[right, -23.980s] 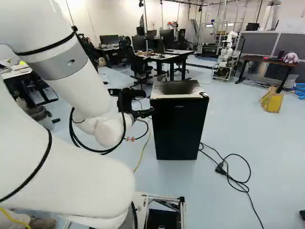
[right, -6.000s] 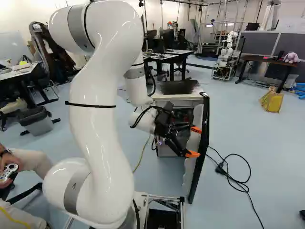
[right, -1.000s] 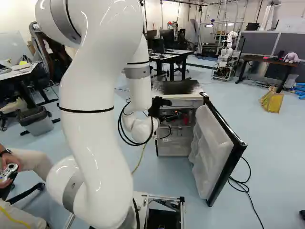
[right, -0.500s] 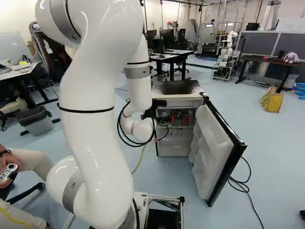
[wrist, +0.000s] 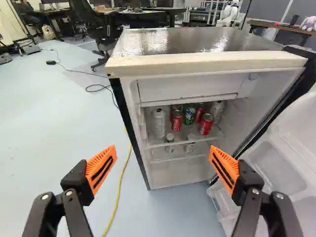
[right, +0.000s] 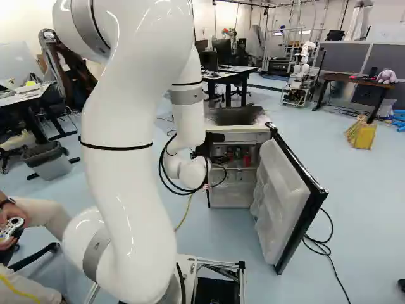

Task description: Grab a drink from the fridge

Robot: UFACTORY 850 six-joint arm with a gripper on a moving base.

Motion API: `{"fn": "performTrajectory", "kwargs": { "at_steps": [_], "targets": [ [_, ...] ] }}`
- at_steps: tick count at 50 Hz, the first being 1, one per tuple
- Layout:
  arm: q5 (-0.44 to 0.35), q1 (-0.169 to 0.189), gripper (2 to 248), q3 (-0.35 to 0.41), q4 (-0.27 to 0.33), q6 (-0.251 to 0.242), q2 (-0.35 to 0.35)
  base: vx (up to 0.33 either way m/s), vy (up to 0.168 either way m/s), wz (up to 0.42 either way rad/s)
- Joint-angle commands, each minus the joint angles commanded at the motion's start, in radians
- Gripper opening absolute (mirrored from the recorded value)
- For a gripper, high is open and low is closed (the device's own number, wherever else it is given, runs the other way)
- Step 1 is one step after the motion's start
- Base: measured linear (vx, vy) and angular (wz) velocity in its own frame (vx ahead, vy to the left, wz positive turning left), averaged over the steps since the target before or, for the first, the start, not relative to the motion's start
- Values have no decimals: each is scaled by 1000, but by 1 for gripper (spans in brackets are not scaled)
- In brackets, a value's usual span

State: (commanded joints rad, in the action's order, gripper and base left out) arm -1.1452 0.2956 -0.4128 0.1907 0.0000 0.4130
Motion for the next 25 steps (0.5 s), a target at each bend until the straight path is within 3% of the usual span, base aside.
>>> {"fn": "performTrajectory", "kwargs": {
  "at_steps": [25],
  "targets": [
    [37,68,247,-52,22,0,79,0,0,0]
  ]
}}
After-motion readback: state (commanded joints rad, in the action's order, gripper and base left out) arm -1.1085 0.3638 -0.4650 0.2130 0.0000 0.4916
